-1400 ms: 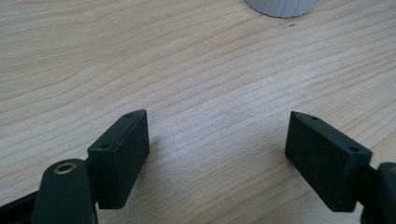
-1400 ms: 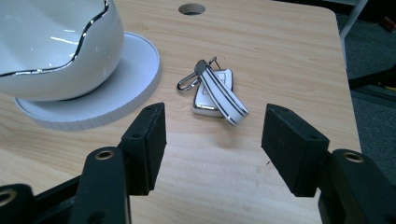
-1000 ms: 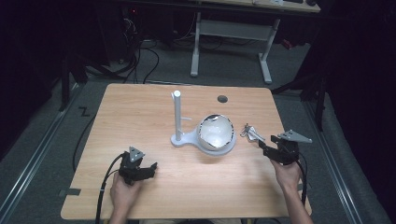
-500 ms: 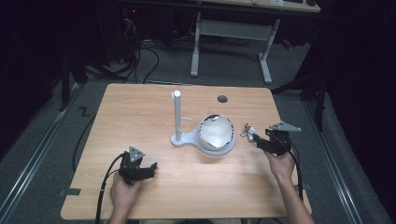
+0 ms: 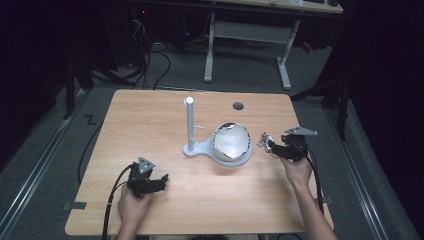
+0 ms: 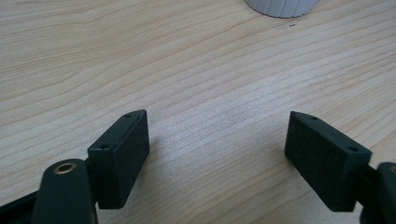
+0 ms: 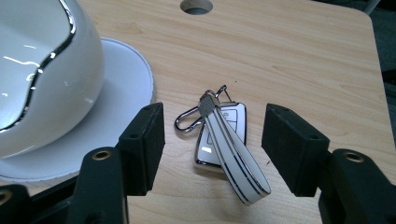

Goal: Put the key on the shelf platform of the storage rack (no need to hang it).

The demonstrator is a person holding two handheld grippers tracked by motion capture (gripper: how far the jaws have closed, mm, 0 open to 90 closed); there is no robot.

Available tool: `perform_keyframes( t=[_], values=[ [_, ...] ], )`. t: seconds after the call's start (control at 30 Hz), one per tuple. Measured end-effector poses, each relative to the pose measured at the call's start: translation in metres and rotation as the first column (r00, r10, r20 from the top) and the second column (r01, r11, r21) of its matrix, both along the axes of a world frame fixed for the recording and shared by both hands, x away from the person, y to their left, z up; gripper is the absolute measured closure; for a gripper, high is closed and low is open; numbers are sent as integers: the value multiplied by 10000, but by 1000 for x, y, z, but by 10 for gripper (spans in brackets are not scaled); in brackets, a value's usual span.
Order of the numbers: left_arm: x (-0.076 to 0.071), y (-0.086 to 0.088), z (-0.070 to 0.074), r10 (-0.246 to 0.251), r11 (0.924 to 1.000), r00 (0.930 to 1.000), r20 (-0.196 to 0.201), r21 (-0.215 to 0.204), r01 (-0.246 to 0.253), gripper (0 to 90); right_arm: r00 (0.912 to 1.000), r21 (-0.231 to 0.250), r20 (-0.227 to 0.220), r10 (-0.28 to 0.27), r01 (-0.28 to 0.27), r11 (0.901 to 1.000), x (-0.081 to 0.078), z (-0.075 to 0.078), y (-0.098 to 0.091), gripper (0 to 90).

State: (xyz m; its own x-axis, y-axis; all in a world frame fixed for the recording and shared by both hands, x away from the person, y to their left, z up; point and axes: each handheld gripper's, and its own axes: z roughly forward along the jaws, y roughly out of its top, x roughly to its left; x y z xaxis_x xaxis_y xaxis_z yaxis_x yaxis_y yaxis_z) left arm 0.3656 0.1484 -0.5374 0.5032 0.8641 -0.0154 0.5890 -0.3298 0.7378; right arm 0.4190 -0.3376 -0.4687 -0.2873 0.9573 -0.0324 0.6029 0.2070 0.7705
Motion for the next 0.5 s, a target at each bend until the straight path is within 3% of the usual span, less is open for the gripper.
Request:
perform_keyframes(
  t=[0.2, 0.5],
  values=[
    [0, 0, 0, -2, 10000, 10000, -6, -14, 2, 225, 9998, 214, -117, -181, 184, 9996, 7, -4, -4, 396],
    [0, 0, 0, -1, 10000, 10000, -3, -26, 1, 226, 9984, 146, -344, -438, 443, 9989, 16, -14, -5, 381]
  ],
)
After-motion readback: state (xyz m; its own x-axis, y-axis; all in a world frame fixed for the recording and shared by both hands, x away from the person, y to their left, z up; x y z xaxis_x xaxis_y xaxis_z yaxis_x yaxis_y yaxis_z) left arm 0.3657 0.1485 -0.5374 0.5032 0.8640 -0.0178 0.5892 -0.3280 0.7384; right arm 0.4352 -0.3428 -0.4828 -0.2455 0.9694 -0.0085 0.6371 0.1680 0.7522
